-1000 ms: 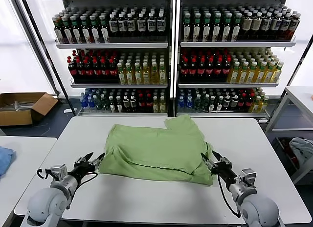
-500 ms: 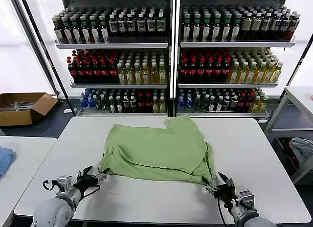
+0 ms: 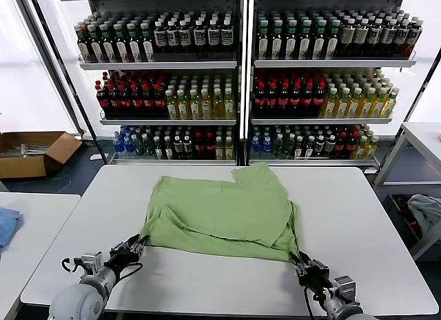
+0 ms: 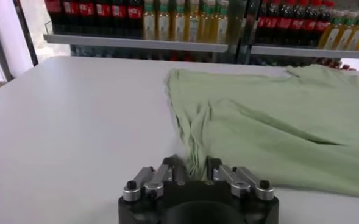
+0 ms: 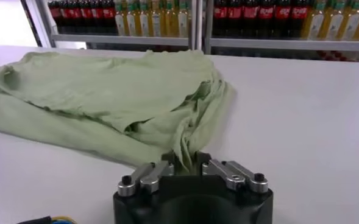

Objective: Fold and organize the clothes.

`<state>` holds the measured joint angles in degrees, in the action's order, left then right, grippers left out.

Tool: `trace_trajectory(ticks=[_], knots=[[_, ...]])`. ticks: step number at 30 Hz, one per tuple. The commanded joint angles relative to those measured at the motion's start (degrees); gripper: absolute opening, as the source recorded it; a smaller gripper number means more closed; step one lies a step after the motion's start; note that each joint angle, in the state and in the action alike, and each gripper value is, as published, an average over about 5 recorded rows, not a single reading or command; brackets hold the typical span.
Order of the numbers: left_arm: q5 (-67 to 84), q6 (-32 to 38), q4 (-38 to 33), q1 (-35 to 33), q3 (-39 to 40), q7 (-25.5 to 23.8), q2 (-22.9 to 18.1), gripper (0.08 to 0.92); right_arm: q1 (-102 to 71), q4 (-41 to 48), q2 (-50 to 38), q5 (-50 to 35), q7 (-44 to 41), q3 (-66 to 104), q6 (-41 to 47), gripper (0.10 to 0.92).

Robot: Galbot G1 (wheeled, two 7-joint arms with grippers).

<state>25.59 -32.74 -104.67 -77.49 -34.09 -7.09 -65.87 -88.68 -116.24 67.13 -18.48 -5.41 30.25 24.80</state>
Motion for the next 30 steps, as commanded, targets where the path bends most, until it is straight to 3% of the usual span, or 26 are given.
trace_trajectory(ticks=[1, 5, 9, 19, 25, 30], knots=[[-2.5, -0.4, -2.0, -5.2, -1.0, -1.1, 0.8, 0.264, -1.7, -1.9, -0.1, 0.2, -0.7, 0.1, -0.4, 0.125], [-5.2, -0.4, -5.9, -10.0, -2.8, -1.5, 0.6, 0.15, -6.1, -6.1, -0.5, 0.3, -0.8, 0.8, -0.7, 0.107], [-7.0, -0.5, -11.8, -16.0, -6.7, -1.6, -0.5, 0.1, -12.8, -11.4, -1.4, 0.6, -0.6, 2.3, -1.6, 0.107], [-9.6, -0.4, -24.1, -32.9, -14.2, -2.4, -6.0, 0.094, -28.1, -17.8, -1.7, 3.9, 1.0, 4.4, -5.5, 0.107], [-11.6, -0.4, -27.1, -35.1, -15.0, -2.0, -7.5, 0.094, -30.1, -20.4, -1.3, 4.2, 4.6, 3.8, -3.6, 0.113], [-12.8, -0.5, -29.7, -34.2, -15.4, -1.5, -7.1, 0.12, -28.6, -21.4, -1.7, 2.1, 5.8, 4.3, -2.8, 0.224]])
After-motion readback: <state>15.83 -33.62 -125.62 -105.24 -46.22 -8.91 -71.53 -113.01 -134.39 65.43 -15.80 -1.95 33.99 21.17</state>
